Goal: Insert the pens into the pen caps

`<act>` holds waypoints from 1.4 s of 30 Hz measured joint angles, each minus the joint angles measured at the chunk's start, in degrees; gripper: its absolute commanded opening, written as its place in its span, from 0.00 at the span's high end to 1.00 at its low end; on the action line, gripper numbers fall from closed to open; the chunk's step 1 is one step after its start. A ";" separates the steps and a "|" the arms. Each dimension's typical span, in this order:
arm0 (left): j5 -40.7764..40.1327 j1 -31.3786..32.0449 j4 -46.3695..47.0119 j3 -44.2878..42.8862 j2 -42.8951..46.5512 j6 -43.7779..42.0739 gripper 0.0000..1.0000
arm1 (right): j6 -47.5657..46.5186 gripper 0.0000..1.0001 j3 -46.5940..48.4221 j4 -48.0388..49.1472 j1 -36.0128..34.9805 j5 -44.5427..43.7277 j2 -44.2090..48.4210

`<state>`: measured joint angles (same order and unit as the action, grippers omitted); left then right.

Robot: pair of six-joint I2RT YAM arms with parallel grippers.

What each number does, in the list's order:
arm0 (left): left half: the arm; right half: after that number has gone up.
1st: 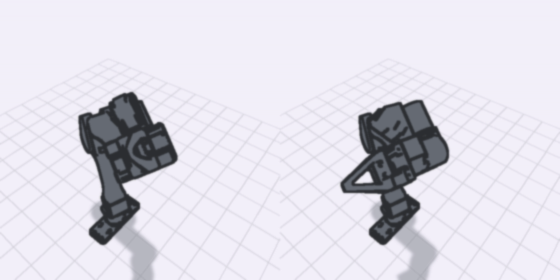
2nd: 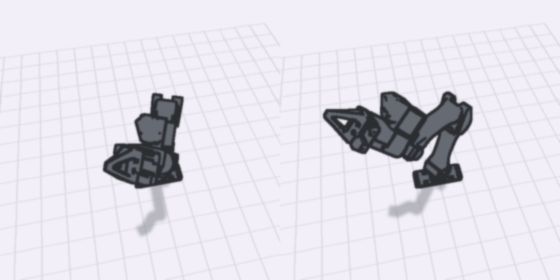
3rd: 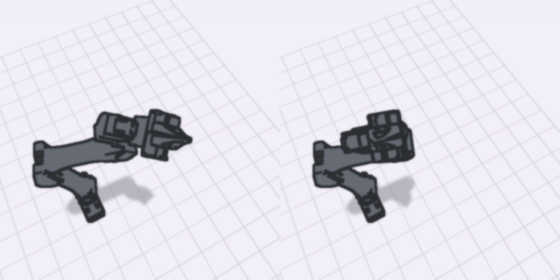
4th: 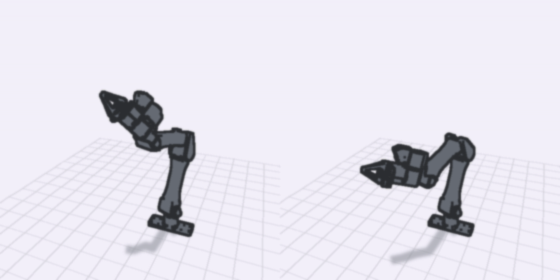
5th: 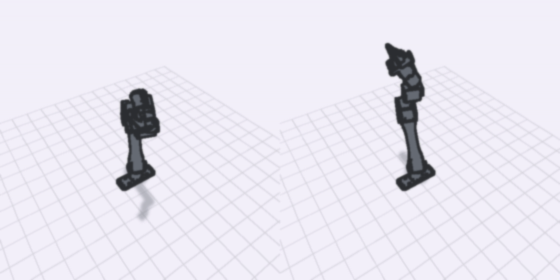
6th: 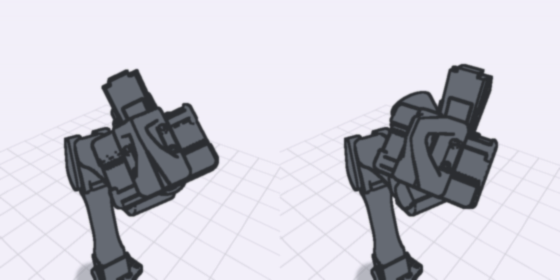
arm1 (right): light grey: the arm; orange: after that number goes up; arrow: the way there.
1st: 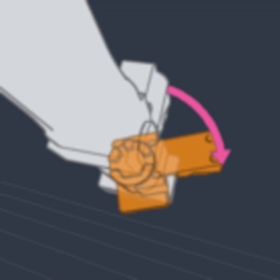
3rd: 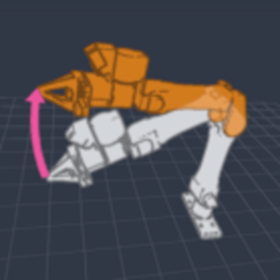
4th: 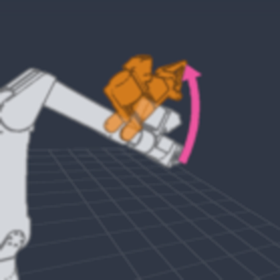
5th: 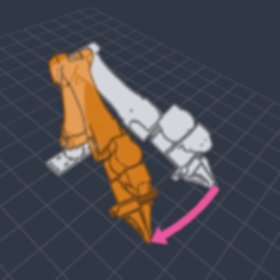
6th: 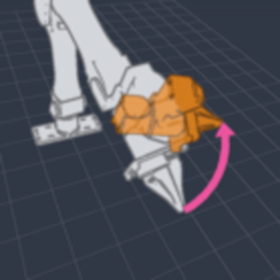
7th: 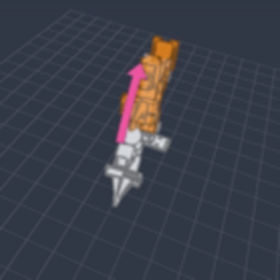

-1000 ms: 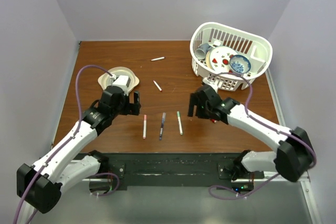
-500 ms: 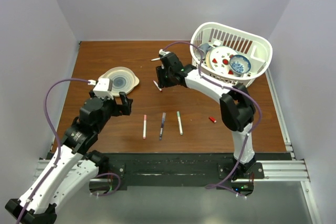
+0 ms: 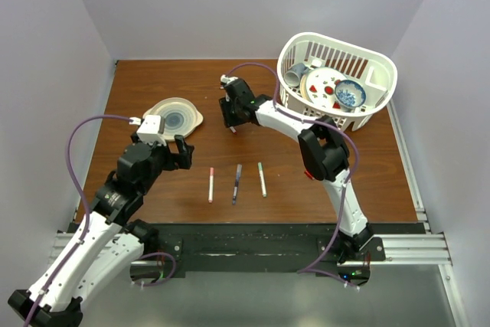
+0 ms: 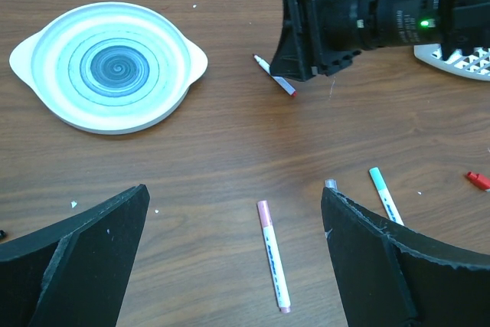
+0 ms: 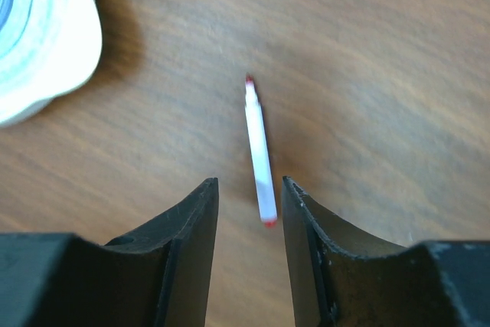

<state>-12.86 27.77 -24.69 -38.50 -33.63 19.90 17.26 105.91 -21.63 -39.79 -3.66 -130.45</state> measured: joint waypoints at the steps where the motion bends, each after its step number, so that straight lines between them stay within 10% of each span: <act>1: 0.02 0.00 0.00 0.00 0.00 0.00 0.01 | -0.11 0.60 1.03 0.20 0.00 -0.09 -0.96; 8: 0.26 0.00 0.28 0.26 0.07 -0.02 0.01 | -1.14 0.66 6.12 0.26 0.00 -1.88 -6.73; 14: 0.39 0.00 0.31 0.83 0.70 -0.02 0.02 | -3.58 0.99 6.67 -0.26 -0.42 -5.01 -7.04; 18: 0.09 0.00 0.28 0.87 0.96 -0.02 0.07 | -4.76 1.00 5.81 -0.63 -1.22 -9.14 -6.56; 31: 21.40 0.00 8.59 5.25 -1.53 7.21 0.18 | 2.51 1.00 -25.53 1.51 -1.81 -5.55 21.44; 42: 39.67 0.00 32.35 14.21 -12.55 20.35 0.23 | 27.06 1.00 -50.75 28.79 -6.14 2.36 44.85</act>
<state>26.81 27.77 7.66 -24.29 -46.17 40.25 44.31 55.16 7.16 -45.93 -1.30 -85.60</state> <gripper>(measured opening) 0.772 0.033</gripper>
